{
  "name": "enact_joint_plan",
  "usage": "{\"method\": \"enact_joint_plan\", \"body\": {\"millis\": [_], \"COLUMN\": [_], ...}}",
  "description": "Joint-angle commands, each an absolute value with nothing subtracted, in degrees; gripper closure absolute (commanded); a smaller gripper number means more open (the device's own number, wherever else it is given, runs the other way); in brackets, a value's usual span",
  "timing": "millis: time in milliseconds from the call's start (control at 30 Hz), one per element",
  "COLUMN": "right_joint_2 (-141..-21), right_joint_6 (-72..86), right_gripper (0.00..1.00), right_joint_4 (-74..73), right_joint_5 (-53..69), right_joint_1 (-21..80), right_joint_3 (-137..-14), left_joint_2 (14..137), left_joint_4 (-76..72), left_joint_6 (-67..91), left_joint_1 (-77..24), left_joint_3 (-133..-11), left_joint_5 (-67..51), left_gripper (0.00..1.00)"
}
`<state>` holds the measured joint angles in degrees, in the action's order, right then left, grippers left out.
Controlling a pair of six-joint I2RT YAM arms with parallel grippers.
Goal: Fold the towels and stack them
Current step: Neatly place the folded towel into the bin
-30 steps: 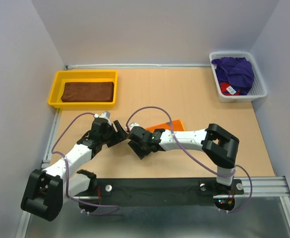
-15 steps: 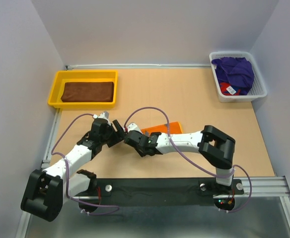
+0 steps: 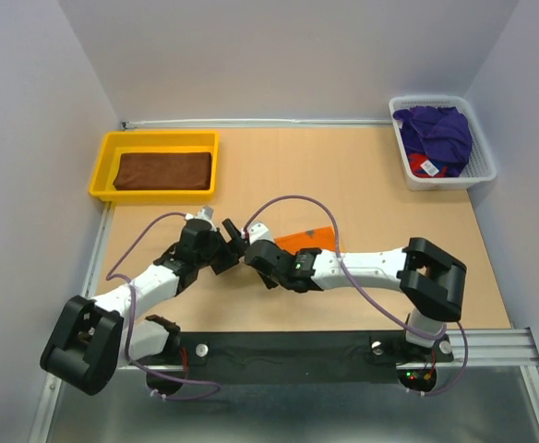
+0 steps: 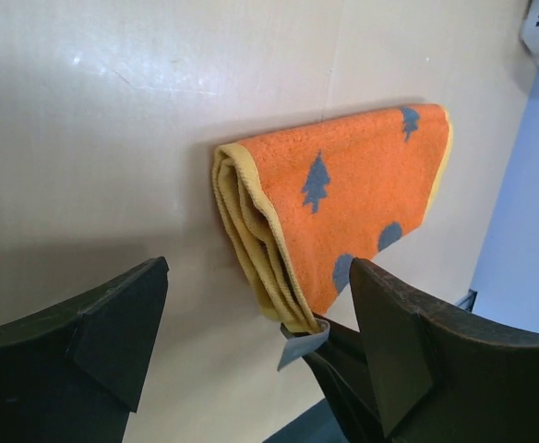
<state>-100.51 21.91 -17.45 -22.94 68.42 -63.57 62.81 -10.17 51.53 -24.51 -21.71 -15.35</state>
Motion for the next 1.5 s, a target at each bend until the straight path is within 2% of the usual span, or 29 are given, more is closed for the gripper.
{"method": "enact_joint_plan", "body": {"millis": [0, 267, 600, 933, 1100, 1133, 1200, 1267, 1300, 1400, 1433, 1467], "right_joint_2": [-96.6, -96.8, -97.1, -96.7, -96.2, -96.2, -95.9, -94.8, -94.3, -92.3, -90.5, -89.6], "right_joint_6": [24.0, 25.1, 26.2, 26.5, 26.5, 26.5, 26.5, 26.3, 26.2, 25.5, 25.3, 25.2], "right_gripper": [0.99, 1.00, 1.00, 0.99, 1.00, 1.00, 0.99, 0.87, 0.63, 0.31, 0.16, 0.09], "right_joint_4": [-10.0, -7.8, -6.0, -5.5, -5.4, -5.4, -5.4, -5.4, -5.4, -5.4, -5.5, -5.5], "right_joint_5": [-24.9, -23.9, -23.0, -22.4, -21.9, -21.9, -21.9, -22.2, -22.5, -24.4, -24.9, -25.2], "right_joint_1": [68.5, 68.6, 68.6, 68.6, 68.6, 68.6, 68.6, 68.6, 68.6, 68.6, 68.5, 68.3], "right_joint_3": [-61.7, -59.8, -59.0, -58.0, -57.5, -57.5, -57.6, -57.2, -57.0, -55.6, -55.0, -54.6], "left_joint_2": [65.1, 71.6, 76.0, 75.7, 77.4, 77.7, 78.1, 77.9, 77.7, 77.3, 77.4, 77.8], "left_joint_4": [-16.0, -25.1, -29.3, -30.7, -30.7, -30.7, -30.5, -28.1, -26.6, -19.5, -17.7, -16.0], "left_joint_6": [55.9, 62.8, 67.9, 68.9, 66.8, 66.0, 65.0, 62.9, 61.9, 56.2, 54.1, 52.1], "left_joint_1": [-27.9, -30.7, -34.3, -34.7, -34.3, -34.3, -34.3, -34.2, -34.1, -32.8, -32.0, -31.1], "left_joint_3": [-21.0, -18.5, -16.9, -15.2, -16.7, -17.5, -18.1, -19.7, -20.6, -25.6, -27.1, -30.6], "left_joint_5": [-14.4, -14.0, -11.4, -6.2, -5.7, -6.2, -6.5, -5.9, -5.5, -3.8, -3.6, -3.8], "left_gripper": [0.09, 0.10, 0.26, 0.51, 0.70, 0.78, 0.84, 0.91, 0.92, 0.96, 0.96, 0.96]}}
